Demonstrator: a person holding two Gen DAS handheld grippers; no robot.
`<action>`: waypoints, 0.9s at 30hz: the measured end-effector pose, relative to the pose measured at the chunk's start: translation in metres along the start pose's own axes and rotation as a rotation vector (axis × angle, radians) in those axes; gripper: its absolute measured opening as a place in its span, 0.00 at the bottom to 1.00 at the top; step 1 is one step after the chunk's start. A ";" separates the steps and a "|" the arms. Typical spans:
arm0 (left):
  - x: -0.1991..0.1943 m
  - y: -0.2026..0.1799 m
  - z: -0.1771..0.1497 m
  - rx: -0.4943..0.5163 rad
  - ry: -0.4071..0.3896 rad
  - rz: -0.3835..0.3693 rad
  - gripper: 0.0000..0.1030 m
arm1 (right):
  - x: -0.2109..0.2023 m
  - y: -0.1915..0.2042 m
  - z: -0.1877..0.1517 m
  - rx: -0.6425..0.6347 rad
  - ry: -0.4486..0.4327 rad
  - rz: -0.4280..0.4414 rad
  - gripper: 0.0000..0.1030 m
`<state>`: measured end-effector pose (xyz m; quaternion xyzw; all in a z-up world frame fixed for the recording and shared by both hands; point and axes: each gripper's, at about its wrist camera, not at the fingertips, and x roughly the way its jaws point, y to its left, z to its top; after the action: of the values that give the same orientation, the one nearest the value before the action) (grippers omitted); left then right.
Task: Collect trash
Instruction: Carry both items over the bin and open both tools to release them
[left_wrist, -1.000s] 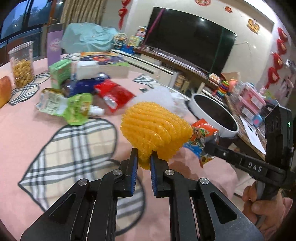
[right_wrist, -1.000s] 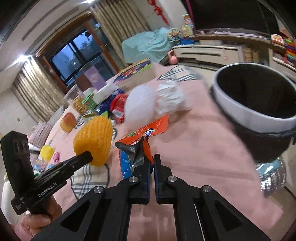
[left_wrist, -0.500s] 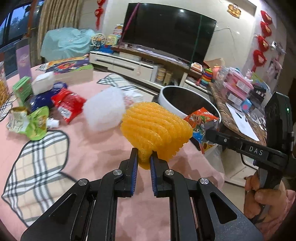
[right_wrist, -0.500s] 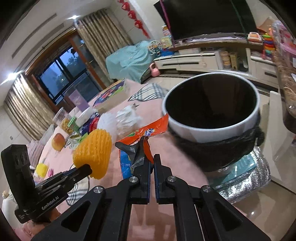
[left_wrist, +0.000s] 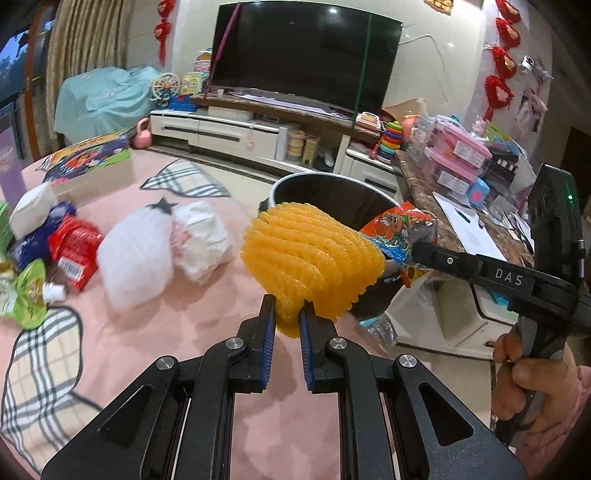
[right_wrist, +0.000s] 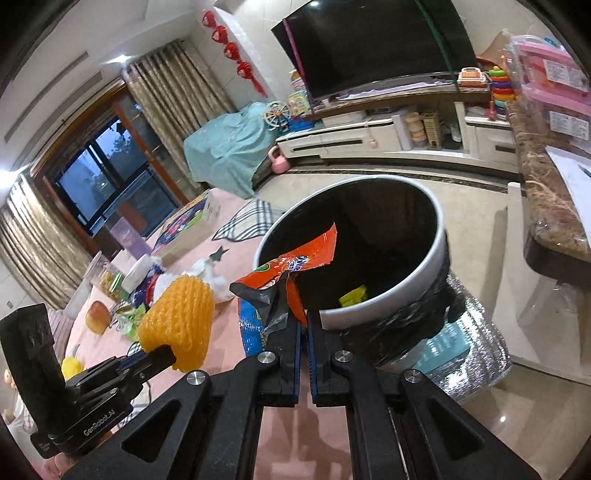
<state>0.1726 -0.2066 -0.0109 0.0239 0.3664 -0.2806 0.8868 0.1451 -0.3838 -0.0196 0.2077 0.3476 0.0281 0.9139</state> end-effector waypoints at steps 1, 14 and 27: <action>0.003 -0.004 0.003 0.007 0.002 0.000 0.11 | 0.000 -0.003 0.002 0.001 -0.002 -0.005 0.03; 0.032 -0.025 0.035 0.070 0.017 -0.002 0.11 | 0.008 -0.028 0.031 0.014 -0.011 -0.054 0.03; 0.059 -0.034 0.053 0.097 0.054 0.007 0.11 | 0.021 -0.044 0.050 0.017 0.001 -0.081 0.03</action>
<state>0.2225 -0.2771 -0.0063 0.0755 0.3762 -0.2942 0.8753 0.1891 -0.4380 -0.0165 0.2013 0.3566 -0.0116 0.9122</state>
